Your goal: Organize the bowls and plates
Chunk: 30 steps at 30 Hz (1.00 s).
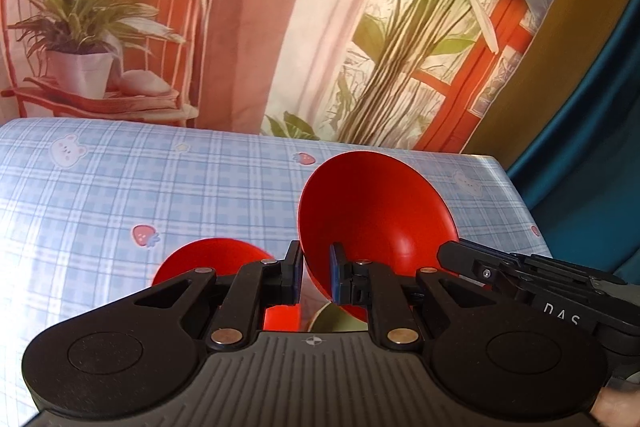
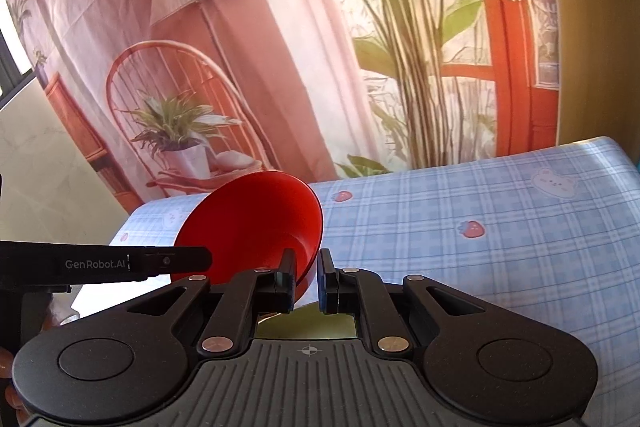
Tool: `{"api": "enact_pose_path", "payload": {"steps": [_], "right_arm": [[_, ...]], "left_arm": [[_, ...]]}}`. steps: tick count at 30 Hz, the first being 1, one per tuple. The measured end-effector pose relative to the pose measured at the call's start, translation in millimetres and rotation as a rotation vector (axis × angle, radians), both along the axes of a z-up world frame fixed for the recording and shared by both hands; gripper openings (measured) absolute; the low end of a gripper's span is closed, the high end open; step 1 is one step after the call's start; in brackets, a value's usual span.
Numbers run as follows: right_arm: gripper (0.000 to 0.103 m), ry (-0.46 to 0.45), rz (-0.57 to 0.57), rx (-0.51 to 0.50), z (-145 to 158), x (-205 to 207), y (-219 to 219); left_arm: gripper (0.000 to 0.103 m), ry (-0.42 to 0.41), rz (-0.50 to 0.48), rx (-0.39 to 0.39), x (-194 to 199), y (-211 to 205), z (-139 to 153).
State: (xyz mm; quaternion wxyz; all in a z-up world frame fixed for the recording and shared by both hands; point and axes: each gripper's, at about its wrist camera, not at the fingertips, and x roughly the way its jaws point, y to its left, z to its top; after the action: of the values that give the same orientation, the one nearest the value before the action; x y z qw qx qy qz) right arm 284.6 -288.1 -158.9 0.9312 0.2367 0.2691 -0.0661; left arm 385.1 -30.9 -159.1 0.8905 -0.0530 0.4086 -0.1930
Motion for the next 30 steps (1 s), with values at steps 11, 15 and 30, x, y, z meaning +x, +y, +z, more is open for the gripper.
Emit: {"api": "enact_pose_path", "payload": {"steps": [11, 15, 30], "right_arm": [[0.01, 0.039, 0.094, -0.002, -6, 36, 59], [0.01, 0.057, 0.109, -0.007, -10, 43, 70], [0.01, 0.124, 0.147, -0.077, -22, 62, 86]], "left_arm": [[0.015, 0.024, 0.095, 0.005, -6, 55, -18], [0.015, 0.022, 0.104, 0.013, -10, 64, -23], [0.015, 0.055, 0.122, 0.041, -9, 74, -46]]}}
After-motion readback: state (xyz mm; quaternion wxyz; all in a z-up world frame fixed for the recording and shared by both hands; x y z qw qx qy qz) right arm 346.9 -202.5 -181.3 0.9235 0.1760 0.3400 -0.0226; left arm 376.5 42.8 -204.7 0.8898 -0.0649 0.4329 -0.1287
